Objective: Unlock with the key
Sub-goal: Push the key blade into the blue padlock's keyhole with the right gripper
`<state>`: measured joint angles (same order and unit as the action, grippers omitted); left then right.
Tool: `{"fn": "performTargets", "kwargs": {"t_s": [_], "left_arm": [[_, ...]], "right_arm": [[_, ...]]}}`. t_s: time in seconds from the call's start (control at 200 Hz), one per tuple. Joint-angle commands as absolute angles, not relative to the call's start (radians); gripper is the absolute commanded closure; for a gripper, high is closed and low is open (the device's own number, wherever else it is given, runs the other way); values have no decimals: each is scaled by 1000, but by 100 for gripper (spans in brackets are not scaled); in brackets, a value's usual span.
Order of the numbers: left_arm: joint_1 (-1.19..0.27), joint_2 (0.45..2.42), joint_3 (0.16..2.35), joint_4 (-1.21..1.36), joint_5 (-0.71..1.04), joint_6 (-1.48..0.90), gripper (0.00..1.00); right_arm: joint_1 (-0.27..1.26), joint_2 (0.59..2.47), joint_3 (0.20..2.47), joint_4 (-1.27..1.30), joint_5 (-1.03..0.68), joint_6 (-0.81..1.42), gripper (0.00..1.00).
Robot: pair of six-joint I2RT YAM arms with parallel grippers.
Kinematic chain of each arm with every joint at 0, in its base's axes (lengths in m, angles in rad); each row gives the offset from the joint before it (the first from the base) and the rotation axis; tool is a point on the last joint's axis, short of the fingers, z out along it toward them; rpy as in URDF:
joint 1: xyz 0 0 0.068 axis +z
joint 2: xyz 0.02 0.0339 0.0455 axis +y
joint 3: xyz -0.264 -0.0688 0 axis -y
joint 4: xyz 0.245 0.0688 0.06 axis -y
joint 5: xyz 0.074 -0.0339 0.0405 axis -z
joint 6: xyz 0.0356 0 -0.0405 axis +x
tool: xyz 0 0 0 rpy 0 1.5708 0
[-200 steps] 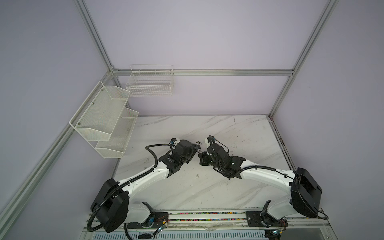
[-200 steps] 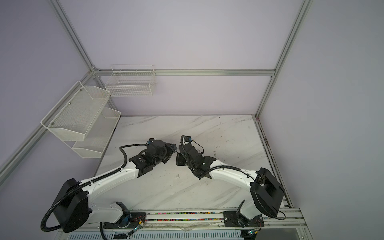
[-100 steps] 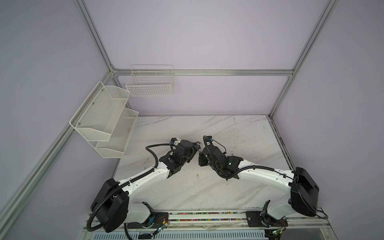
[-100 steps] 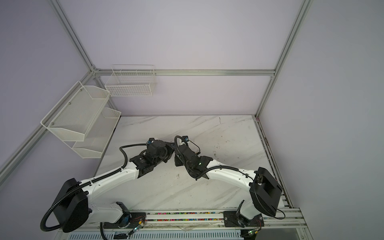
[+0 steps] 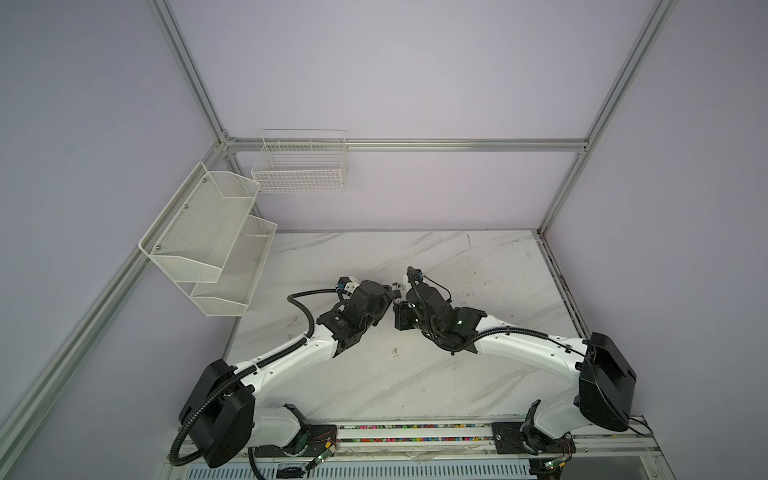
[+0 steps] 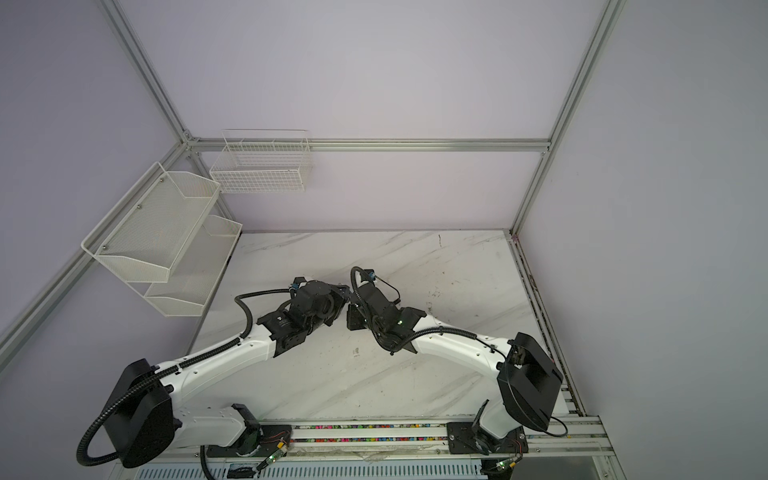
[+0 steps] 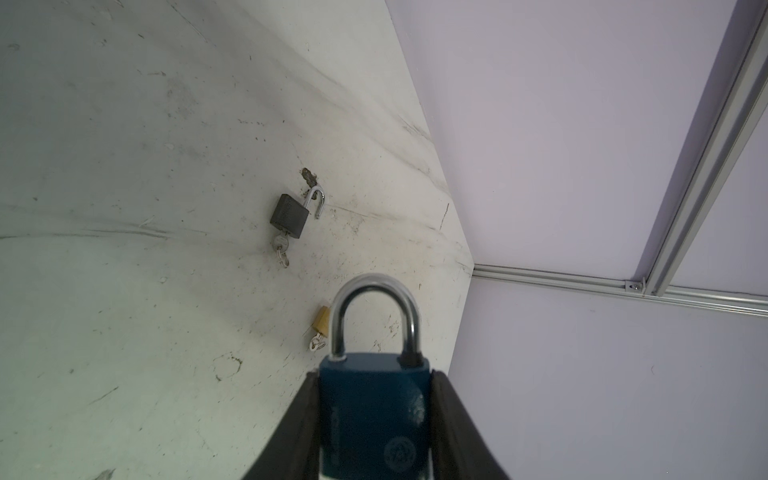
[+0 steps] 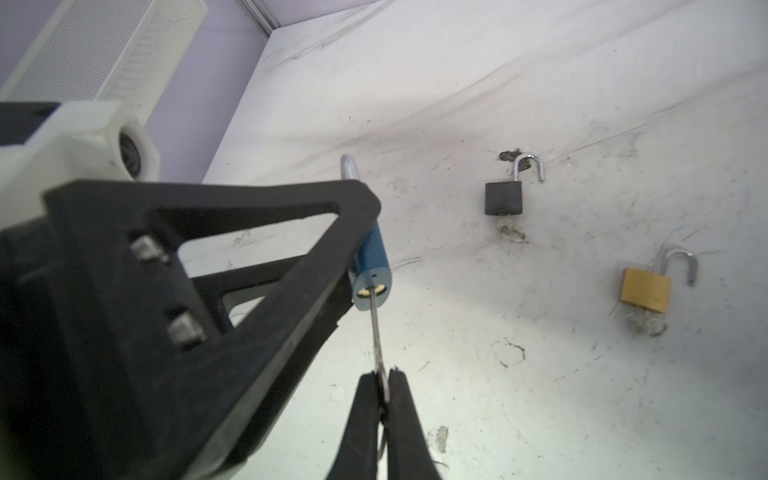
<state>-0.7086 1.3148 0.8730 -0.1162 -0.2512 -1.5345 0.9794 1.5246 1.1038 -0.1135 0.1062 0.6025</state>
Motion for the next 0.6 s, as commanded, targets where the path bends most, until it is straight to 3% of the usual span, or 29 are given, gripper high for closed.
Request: {"fn": "performTargets", "kwargs": {"t_s": [0.0, 0.165, 0.275, 0.36, 0.495, 0.595], "left_arm": [[-797, 1276, 906, -55, -63, -1535, 100], [-805, 1255, 905, -68, -68, -1531, 100], [-808, 1237, 915, -87, -81, -1490, 100], [-807, 1224, 916, -127, -112, -1462, 100], [-807, 1227, 949, -253, -186, -1382, 100], [-808, 1234, 938, -228, -175, -1379, 100]], "right_arm": [[999, 1490, 1158, 71, 29, 655, 100], [999, 1506, 1184, 27, 144, 580, 100], [963, 1496, 1160, 137, -75, 589, 100], [955, 1480, 1159, 136, -104, 654, 100], [955, 1446, 1152, 82, 39, 645, 100], [956, 1451, 1124, 126, 52, 627, 100]]}}
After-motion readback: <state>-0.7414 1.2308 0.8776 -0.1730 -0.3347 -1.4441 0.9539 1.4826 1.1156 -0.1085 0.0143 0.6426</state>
